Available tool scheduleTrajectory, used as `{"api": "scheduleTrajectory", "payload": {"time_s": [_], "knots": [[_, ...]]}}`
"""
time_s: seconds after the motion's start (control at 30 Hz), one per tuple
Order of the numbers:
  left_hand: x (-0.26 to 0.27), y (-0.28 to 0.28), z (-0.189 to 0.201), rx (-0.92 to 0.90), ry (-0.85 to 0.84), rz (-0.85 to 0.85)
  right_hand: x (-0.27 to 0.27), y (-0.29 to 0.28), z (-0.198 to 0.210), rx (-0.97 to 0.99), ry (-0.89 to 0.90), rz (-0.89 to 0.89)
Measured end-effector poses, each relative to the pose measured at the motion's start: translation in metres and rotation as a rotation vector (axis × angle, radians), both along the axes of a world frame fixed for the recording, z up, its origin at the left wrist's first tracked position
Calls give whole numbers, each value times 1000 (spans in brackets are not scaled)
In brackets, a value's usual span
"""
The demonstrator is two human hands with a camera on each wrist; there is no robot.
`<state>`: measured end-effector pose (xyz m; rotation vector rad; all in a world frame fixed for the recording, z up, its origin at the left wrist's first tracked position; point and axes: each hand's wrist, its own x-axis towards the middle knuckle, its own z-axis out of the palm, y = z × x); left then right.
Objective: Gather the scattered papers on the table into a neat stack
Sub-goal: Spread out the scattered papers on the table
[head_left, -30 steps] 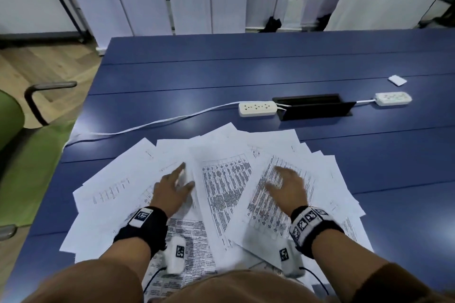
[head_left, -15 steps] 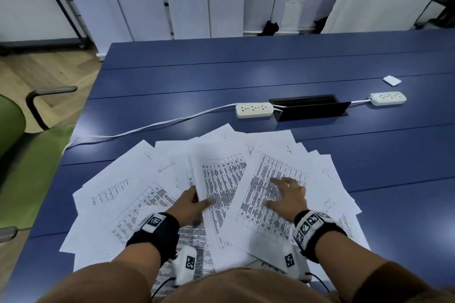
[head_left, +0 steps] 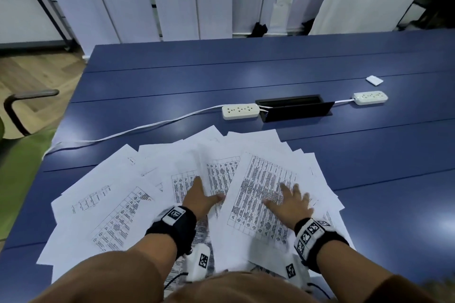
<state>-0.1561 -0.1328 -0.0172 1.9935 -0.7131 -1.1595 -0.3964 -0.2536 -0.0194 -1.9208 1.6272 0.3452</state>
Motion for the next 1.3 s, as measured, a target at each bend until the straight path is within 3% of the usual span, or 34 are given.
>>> {"api": "scheduleTrajectory", "payload": {"time_s": [0.3, 0.4, 0.47, 0.53, 0.6, 0.73, 0.8, 0.97, 1.1, 1.3], "knots": [[-53, -37, 5, -12, -144, -94, -33, -13, 2, 63, -230, 166], [-52, -34, 10, -87, -84, 49, -41, -20, 0, -85, -395, -28], [-41, -28, 13, -140, -9, 191, -45, -27, -1, -204, -398, -230], [-27, -19, 17, -175, 82, 296, -44, -35, 1, -147, -450, -334], [-21, -10, 26, -208, 156, 306, -37, -41, 13, 63, -658, -381], [-20, -4, 33, -191, 200, 221, -11, -46, 42, 359, -932, -329], [-20, -4, 31, -144, 144, 90, 1, -48, 46, 425, -972, -355], [7, 16, 34, 148, -92, -388, 6, -49, 46, 337, -935, -419], [35, 48, 30, 349, -331, -595, -5, -49, 45, 269, -850, -467], [84, 93, 29, 166, -405, -25, -21, -37, 37, 201, -652, -526]]}}
